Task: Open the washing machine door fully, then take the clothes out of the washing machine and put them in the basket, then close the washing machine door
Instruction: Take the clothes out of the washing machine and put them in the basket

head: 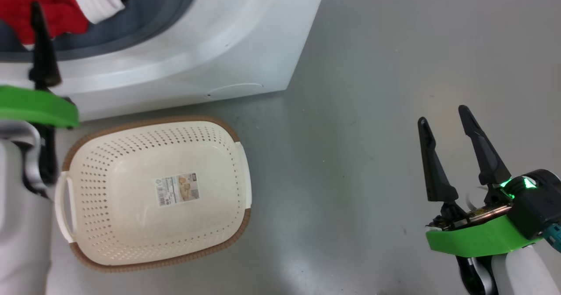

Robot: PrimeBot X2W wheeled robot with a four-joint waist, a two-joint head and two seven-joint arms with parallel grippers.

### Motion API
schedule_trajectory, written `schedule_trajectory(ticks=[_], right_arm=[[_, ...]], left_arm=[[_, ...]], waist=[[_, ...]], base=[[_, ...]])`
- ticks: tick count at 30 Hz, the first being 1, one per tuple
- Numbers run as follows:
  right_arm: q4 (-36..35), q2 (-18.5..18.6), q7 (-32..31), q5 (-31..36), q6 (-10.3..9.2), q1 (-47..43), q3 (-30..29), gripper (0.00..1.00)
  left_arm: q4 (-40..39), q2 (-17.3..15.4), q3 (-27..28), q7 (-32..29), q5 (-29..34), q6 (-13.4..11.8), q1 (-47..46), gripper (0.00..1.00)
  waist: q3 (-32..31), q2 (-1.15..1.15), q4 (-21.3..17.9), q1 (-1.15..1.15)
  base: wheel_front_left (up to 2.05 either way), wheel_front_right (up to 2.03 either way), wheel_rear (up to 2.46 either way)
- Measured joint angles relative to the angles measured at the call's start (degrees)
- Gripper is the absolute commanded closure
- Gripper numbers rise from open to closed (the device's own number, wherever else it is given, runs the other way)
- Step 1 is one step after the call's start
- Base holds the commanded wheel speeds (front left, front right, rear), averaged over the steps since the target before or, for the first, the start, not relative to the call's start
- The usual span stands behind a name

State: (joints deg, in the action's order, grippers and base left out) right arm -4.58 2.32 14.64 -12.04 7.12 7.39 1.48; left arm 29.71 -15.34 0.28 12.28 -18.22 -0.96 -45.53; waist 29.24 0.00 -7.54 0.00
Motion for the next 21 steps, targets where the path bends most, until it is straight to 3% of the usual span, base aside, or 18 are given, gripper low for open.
schedule_trajectory(ticks=[11,21], right_arm=[[-0.1,0.0,0.0,0.2,0.00,1.4,1.4,0.00],[0.1,0.1,0.0,0.2,0.00,2.3,2.9,0.00]], left_arm=[[10.8,-2.1,-0.6,0.3,0.2,0.5,-12.0,0.00],[22.4,-4.8,-2.1,-3.3,1.6,0.5,-21.9,0.00]], waist=[[3.9,0.00,-1.2,0.00],[6.4,0.00,-3.0,0.00]], base=[[0.00,0.00,0.00],[0.00,0.00,0.00]])
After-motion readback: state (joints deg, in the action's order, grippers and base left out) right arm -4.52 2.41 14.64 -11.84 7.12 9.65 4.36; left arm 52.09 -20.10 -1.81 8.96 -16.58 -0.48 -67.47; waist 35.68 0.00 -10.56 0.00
